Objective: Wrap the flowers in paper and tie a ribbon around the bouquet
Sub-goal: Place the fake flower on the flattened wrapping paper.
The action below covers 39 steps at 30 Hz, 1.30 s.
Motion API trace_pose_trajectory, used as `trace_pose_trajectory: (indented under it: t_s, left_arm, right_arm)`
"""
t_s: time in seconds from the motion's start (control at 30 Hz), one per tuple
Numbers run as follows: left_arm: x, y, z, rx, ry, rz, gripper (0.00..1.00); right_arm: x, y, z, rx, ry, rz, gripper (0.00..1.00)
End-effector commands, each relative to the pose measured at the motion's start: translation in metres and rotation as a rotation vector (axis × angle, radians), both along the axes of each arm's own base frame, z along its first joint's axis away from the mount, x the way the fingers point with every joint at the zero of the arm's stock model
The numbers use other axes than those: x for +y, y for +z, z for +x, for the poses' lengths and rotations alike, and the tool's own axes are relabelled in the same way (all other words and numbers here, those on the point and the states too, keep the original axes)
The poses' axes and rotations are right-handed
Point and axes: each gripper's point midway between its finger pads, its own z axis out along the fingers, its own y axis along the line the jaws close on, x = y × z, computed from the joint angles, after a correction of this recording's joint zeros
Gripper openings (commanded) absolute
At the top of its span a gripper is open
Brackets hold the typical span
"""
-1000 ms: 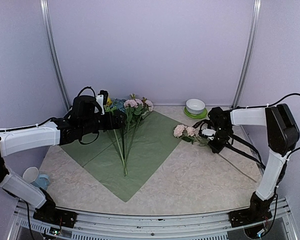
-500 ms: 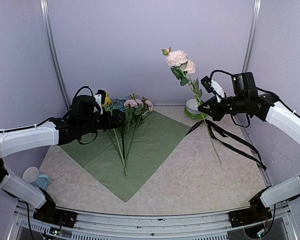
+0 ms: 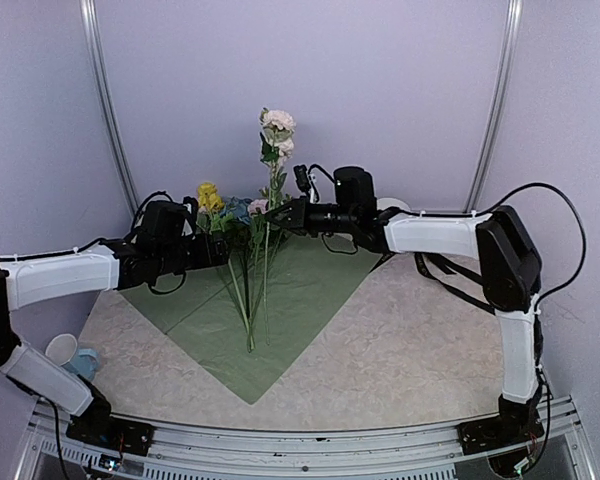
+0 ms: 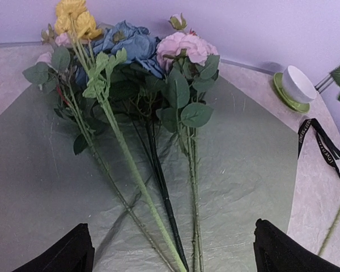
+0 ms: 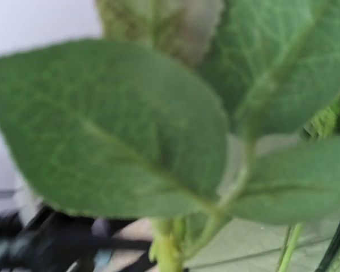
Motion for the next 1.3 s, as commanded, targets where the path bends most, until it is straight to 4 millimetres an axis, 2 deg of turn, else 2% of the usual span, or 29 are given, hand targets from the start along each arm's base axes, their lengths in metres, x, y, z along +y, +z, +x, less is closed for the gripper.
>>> trace_pose_trajectory:
  t_s: [0.0, 0.13, 0.2, 0.3, 0.43, 0.57, 0.7, 0.8, 0.9, 0.97, 1.03, 1.17, 1.27]
  left_arm:
    - [0.002, -0.029, -0.003, 0.083, -0.004, 0.002, 0.96]
    - [0.005, -0.045, -0.001, 0.116, -0.003, 0.03, 0.96]
    - [0.007, -0.054, 0.0, 0.138, -0.002, 0.04, 0.96]
    - [0.009, -0.07, 0.003, 0.173, -0.002, 0.05, 0.96]
    - [0.007, -0.098, 0.006, 0.226, -0.012, 0.066, 0.96]
    - [-0.001, -0.123, 0.005, 0.285, -0.043, 0.057, 0.92]
    - [-0.005, -0.133, 0.005, 0.3, -0.051, 0.051, 0.91]
    - [-0.001, -0.138, 0.007, 0.305, -0.04, 0.077, 0.91]
    - [0.003, -0.141, 0.007, 0.314, -0.029, 0.101, 0.91]
    - [0.006, -0.141, 0.006, 0.316, -0.025, 0.113, 0.91]
    - [0.007, -0.136, 0.006, 0.307, -0.022, 0.115, 0.91]
    - [0.008, -0.127, 0.004, 0.29, -0.024, 0.106, 0.91]
    - [0.009, -0.125, 0.002, 0.301, -0.016, 0.102, 0.91]
  right_arm:
    - [0.033, -0.028, 0.03, 0.231, -0.102, 0.051, 0.0]
    - [0.063, -0.057, 0.051, 0.272, -0.128, 0.005, 0.0]
    - [0.072, -0.074, 0.058, 0.3, -0.134, -0.018, 0.05]
    - [0.077, -0.098, 0.068, 0.326, -0.151, -0.054, 0.09]
    - [0.078, -0.115, 0.079, 0.288, -0.183, -0.102, 0.14]
    - [0.079, -0.12, 0.088, 0.247, -0.187, -0.133, 0.19]
    - [0.071, -0.121, 0.096, 0.249, -0.2, -0.143, 0.27]
    - [0.066, -0.111, 0.096, 0.225, -0.199, -0.153, 0.32]
    - [0.055, -0.08, 0.093, 0.128, -0.205, -0.19, 0.34]
    - [0.038, -0.073, 0.089, 0.059, -0.222, -0.282, 0.38]
    - [0.009, -0.074, 0.088, -0.023, -0.247, -0.418, 0.42]
    - [-0.104, -0.118, 0.102, -0.07, -0.473, -0.837, 0.52]
    - [-0.168, -0.149, 0.099, 0.044, -0.495, -0.967, 0.6]
